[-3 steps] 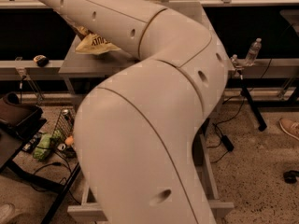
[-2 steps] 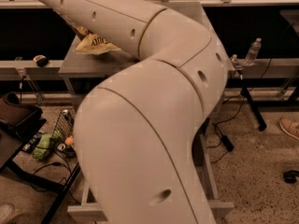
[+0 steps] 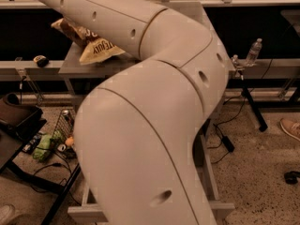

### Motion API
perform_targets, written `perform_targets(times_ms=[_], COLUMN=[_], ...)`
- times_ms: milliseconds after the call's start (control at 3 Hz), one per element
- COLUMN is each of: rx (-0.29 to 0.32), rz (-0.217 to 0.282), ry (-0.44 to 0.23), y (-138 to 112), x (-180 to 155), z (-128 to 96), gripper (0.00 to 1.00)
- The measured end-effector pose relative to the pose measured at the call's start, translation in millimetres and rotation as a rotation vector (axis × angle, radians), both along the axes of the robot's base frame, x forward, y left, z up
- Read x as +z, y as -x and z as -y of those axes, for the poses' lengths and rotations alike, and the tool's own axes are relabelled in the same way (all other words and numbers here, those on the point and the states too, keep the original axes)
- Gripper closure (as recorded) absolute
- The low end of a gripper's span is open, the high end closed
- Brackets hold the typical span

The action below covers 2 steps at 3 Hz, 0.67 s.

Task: Pick brown chip bag from middle drawer and place on counter

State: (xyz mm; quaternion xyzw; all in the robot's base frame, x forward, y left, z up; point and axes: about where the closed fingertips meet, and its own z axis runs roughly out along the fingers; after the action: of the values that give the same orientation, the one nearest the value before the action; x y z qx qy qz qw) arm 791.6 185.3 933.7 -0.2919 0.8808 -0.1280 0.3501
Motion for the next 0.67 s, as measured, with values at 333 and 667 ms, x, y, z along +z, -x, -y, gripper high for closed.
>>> perform_targets(times_ms=[333, 667], rx=[0.000, 0.034], rz=[0.000, -0.001], ry=[0.000, -0.050], y=[0, 2], x=[0, 14], z=[0, 2], gripper=[0.00, 0.00])
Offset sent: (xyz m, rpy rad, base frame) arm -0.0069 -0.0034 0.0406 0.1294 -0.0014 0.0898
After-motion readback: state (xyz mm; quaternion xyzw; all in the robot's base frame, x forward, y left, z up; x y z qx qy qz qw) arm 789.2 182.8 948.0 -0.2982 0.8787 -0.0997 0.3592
